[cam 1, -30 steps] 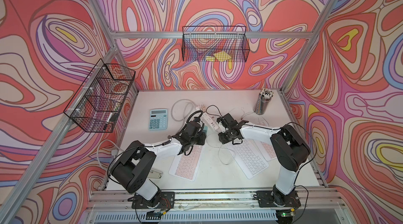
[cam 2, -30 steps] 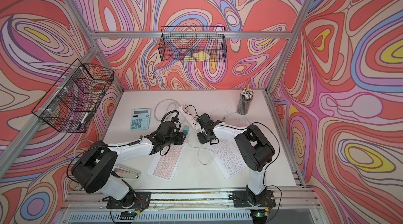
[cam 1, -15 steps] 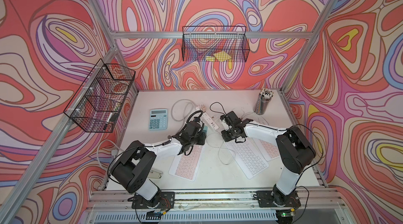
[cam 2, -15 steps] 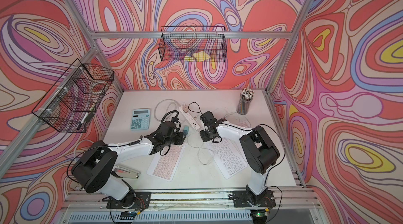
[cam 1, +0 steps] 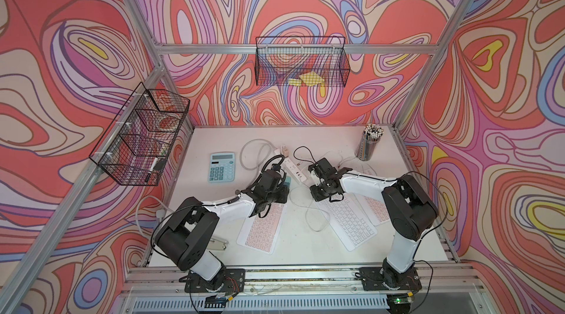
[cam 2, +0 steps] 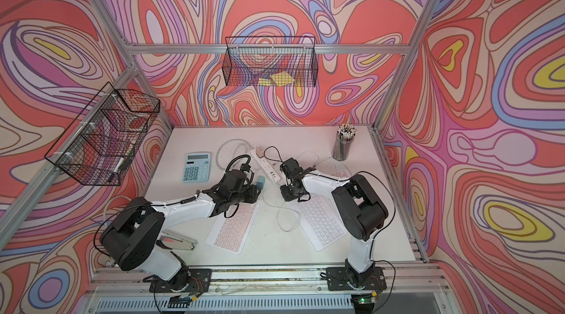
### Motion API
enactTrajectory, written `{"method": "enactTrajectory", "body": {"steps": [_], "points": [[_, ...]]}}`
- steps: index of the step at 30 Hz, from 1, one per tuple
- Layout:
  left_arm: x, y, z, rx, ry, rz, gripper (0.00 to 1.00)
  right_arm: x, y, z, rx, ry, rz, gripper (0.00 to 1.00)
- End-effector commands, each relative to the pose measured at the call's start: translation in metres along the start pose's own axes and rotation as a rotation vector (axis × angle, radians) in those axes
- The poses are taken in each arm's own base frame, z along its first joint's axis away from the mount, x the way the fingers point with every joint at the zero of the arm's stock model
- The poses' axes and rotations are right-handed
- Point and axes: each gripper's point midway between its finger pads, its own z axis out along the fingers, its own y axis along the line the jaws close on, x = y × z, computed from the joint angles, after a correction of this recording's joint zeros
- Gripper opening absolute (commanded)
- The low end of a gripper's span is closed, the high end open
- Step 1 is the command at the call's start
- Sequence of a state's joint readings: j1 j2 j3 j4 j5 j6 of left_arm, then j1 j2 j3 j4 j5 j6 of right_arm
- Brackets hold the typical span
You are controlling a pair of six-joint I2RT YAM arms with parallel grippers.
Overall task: Unplug the wireless keyboard
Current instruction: Remove the power cord from the keyboard.
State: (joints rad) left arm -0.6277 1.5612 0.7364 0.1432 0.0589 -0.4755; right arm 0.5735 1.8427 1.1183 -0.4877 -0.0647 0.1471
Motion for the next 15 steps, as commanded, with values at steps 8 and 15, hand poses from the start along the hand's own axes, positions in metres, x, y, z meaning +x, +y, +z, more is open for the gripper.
{"method": "enactTrajectory", "body": {"steps": [8,15], "points": [[0.0,0.004,0.0,-0.014,-0.005,-0.005,0.45,0.022,-0.01,0.014,0.069,0.15,-0.032,0.24],[-0.005,0.003,-0.004,-0.021,-0.015,0.007,0.45,0.038,-0.011,0.021,0.159,0.226,-0.044,0.23]]}}
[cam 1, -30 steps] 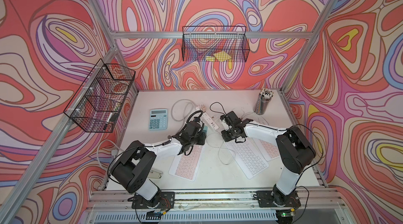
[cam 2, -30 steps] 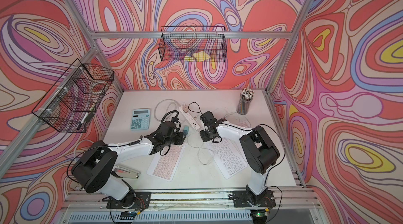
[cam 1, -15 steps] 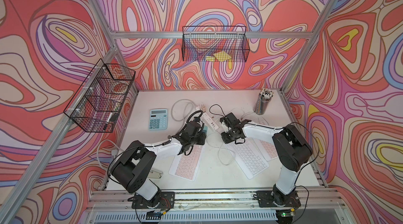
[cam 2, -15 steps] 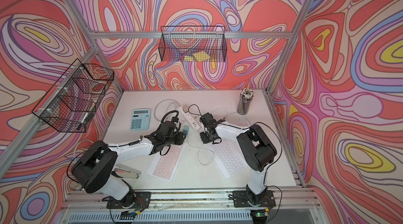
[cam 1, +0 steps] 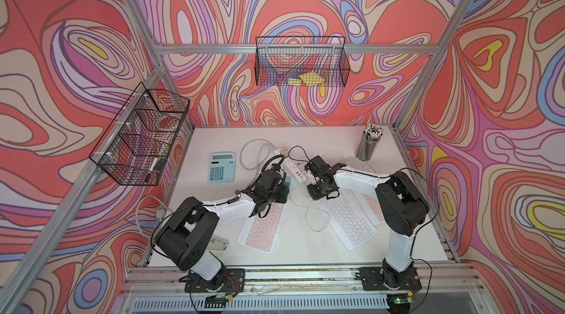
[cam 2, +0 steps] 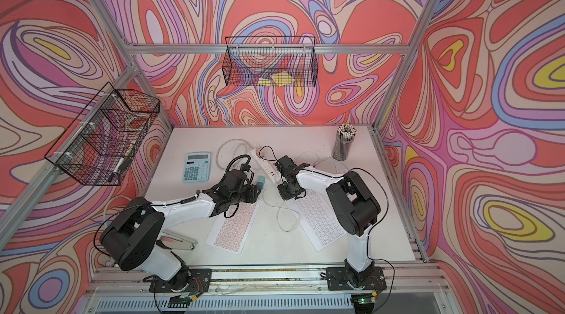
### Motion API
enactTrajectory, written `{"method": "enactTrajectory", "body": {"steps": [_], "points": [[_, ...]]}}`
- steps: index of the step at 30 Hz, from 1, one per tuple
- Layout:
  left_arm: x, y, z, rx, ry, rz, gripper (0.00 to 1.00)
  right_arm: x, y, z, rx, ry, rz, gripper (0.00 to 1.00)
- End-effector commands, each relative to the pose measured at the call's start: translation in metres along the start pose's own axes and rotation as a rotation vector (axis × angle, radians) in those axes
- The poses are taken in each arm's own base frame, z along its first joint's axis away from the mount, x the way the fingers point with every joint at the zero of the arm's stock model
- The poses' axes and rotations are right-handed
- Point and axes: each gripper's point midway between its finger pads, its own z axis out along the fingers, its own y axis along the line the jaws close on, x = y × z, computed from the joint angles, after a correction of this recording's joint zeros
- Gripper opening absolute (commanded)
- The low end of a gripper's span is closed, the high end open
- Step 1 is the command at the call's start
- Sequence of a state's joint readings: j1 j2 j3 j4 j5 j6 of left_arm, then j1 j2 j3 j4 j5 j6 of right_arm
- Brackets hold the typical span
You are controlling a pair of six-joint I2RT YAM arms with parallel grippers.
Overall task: Unplug the wireless keyboard
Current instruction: Remove the power cord from the keyboard.
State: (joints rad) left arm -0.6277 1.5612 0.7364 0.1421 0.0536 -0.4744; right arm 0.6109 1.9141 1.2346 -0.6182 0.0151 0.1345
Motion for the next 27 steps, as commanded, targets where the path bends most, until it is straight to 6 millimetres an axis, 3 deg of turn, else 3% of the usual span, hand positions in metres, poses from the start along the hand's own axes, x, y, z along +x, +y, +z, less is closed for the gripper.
{"method": "enactTrajectory", "body": {"steps": [1,8,14,20,27], "points": [[-0.005,0.002,-0.005,-0.015,-0.015,0.006,0.44,0.042,-0.01,0.022,0.094,0.163,-0.001,0.23],[-0.004,0.004,-0.004,-0.02,-0.015,0.0,0.45,0.047,-0.01,0.017,0.109,0.204,-0.01,0.15],[-0.003,0.005,-0.003,-0.018,-0.016,-0.001,0.45,0.053,-0.006,0.027,0.085,0.234,0.002,0.12],[-0.001,-0.002,-0.007,0.024,-0.011,0.062,0.45,0.03,-0.011,0.03,0.121,0.175,0.049,0.05],[0.003,-0.047,-0.024,0.295,-0.03,0.224,0.43,-0.008,-0.033,0.023,0.131,0.078,0.178,0.02]]}}
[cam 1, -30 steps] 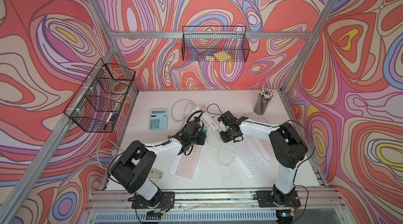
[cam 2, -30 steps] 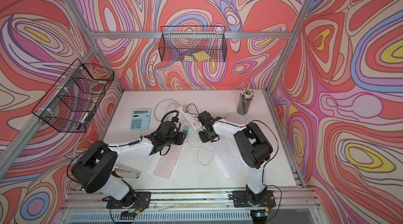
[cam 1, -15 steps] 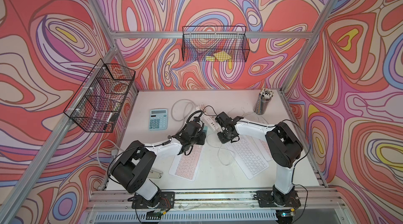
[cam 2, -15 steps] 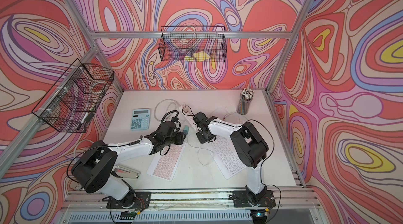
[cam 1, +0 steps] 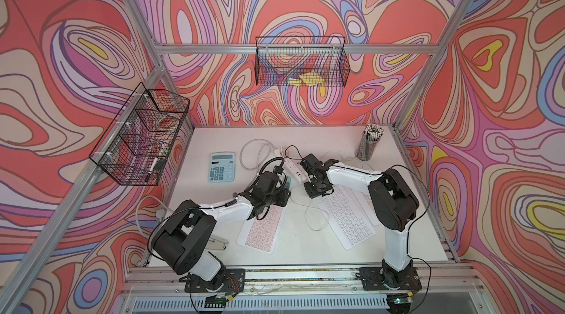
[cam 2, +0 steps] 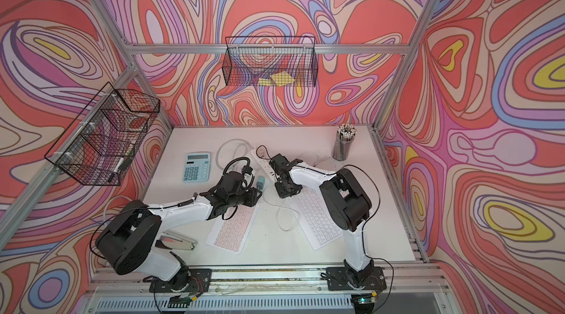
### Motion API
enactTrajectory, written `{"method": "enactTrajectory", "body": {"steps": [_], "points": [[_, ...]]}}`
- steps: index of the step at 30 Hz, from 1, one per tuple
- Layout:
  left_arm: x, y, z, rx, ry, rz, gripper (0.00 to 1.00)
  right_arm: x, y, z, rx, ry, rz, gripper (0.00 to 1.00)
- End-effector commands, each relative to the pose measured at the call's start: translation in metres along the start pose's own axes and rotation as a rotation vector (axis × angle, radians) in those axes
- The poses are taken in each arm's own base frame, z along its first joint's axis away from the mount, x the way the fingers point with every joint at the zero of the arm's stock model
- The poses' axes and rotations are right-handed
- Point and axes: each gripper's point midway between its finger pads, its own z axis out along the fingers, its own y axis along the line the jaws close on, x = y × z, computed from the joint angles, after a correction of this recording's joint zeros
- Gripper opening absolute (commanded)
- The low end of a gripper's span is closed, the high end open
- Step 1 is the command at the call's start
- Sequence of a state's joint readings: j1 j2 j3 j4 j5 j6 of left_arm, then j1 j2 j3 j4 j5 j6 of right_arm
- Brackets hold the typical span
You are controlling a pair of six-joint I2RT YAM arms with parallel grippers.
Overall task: Unplug the wireless keyboard
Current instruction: Remove the power cord from the keyboard.
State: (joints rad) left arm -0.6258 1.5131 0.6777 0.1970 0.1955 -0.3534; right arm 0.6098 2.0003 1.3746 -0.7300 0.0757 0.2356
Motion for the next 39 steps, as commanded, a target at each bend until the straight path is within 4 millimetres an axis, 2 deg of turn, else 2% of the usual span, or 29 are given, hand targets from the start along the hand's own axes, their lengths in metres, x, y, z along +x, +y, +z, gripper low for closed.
{"method": "enactTrajectory", "body": {"steps": [1,6,8,14,21,30,39], "points": [[-0.011,-0.032,-0.011,0.169,-0.045,0.123,0.43,-0.002,-0.025,0.02,0.059,0.018,0.093,0.02],[-0.013,-0.053,-0.017,0.291,-0.063,0.185,0.42,-0.008,-0.031,0.023,0.057,0.026,0.125,0.03],[-0.014,-0.06,-0.017,0.328,-0.064,0.195,0.41,-0.004,-0.029,0.026,0.048,0.045,0.117,0.08],[-0.014,-0.057,-0.012,0.3,-0.049,0.196,0.39,0.004,-0.023,0.022,0.01,0.066,0.105,0.19],[-0.014,-0.055,-0.01,0.284,-0.046,0.182,0.38,0.017,-0.019,0.022,0.005,0.112,0.084,0.22],[-0.016,-0.053,-0.008,0.265,-0.043,0.18,0.38,0.032,-0.013,0.026,0.004,0.172,0.062,0.22],[-0.014,-0.065,-0.004,0.283,-0.036,0.219,0.38,0.037,-0.013,0.03,0.006,0.19,0.074,0.11]]}}
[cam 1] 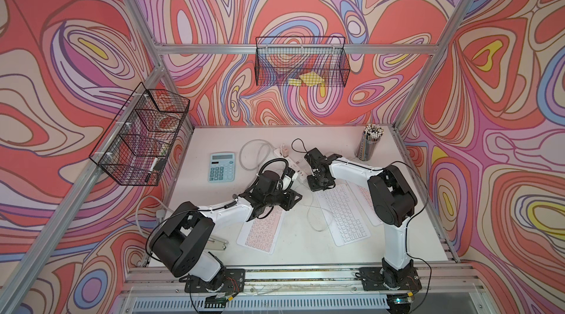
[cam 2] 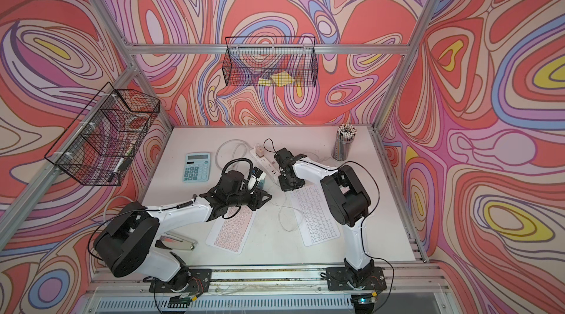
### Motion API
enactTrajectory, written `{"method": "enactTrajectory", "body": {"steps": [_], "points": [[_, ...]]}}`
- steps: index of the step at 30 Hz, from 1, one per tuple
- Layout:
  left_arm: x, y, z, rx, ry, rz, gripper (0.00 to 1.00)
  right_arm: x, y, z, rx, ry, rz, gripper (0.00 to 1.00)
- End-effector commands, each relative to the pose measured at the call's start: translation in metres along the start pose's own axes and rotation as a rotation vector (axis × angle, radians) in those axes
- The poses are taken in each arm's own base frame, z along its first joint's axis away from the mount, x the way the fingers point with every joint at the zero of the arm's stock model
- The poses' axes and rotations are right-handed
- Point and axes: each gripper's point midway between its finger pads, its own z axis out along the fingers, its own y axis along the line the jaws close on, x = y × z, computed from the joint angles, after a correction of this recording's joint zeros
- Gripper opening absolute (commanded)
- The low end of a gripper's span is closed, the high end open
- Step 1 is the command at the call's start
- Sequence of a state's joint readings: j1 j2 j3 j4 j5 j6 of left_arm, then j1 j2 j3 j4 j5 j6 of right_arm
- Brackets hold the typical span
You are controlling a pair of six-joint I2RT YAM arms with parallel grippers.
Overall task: Unplug the wireless keyboard
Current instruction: Remove the power cord from the keyboard.
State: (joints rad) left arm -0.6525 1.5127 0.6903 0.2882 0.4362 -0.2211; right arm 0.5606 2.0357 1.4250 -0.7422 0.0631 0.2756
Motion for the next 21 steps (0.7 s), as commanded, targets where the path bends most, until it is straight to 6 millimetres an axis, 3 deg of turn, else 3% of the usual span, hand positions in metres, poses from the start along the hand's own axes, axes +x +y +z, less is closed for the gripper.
{"method": "enactTrajectory", "body": {"steps": [1,9,15,21], "points": [[-0.008,-0.007,0.005,0.012,-0.013,0.055,0.38,0.05,-0.001,0.027,0.012,0.187,-0.011,0.1],[-0.007,-0.043,0.017,0.101,-0.027,0.208,0.37,0.032,0.006,0.024,-0.012,0.126,0.021,0.08],[0.002,-0.078,0.045,0.097,0.068,0.383,0.38,0.019,0.01,0.021,-0.032,0.085,0.03,0.07],[0.015,-0.113,0.064,0.064,0.121,0.573,0.41,0.02,0.017,0.027,-0.074,0.07,0.043,0.05]]}}
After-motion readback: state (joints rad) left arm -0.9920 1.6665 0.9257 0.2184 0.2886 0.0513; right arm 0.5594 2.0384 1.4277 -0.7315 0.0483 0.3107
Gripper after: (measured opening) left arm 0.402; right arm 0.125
